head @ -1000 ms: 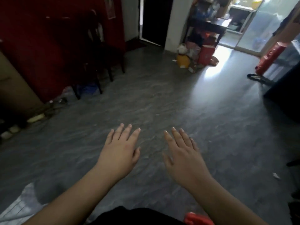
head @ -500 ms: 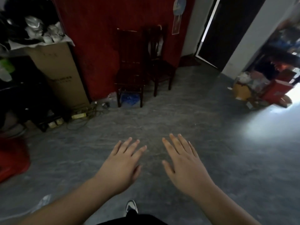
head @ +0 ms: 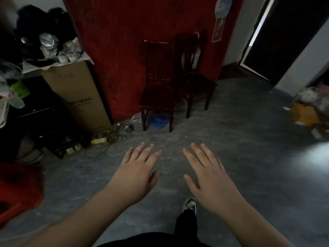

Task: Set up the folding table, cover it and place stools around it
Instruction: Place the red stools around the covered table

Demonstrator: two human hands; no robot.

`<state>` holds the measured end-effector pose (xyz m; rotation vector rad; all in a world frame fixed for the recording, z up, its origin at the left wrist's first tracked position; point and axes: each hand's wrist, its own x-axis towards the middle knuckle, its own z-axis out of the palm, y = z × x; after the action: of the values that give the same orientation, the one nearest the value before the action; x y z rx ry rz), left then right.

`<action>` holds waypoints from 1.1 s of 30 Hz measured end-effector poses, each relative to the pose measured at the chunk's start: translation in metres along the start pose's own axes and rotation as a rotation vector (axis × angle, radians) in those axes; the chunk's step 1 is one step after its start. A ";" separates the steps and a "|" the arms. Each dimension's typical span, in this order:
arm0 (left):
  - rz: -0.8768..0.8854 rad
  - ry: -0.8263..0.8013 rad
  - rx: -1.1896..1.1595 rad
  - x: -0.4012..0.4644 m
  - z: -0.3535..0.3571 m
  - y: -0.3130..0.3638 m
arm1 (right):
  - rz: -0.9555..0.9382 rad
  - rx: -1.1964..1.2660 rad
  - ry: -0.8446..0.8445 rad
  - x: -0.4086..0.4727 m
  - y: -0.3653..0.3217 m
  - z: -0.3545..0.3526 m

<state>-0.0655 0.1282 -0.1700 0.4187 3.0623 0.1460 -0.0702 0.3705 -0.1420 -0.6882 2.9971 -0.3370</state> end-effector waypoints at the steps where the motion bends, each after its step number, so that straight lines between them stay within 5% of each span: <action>1: -0.015 0.008 0.000 0.019 0.002 -0.002 | -0.012 -0.003 -0.004 0.019 0.012 0.000; 9: -0.256 0.056 -0.031 0.147 -0.002 -0.024 | -0.213 -0.026 -0.060 0.180 0.088 -0.022; 16: -0.554 0.059 -0.065 0.168 -0.006 -0.064 | -0.444 -0.026 -0.173 0.298 0.086 -0.021; 26: -0.875 0.124 -0.147 0.121 -0.010 -0.149 | -0.750 0.005 -0.263 0.382 -0.032 0.011; 33: -1.010 0.175 -0.156 0.037 0.002 -0.278 | -0.840 -0.052 -0.287 0.434 -0.179 0.061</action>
<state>-0.1747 -0.1287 -0.2005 -1.1713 2.9557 0.3668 -0.3792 0.0116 -0.1609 -1.7973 2.3071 -0.1557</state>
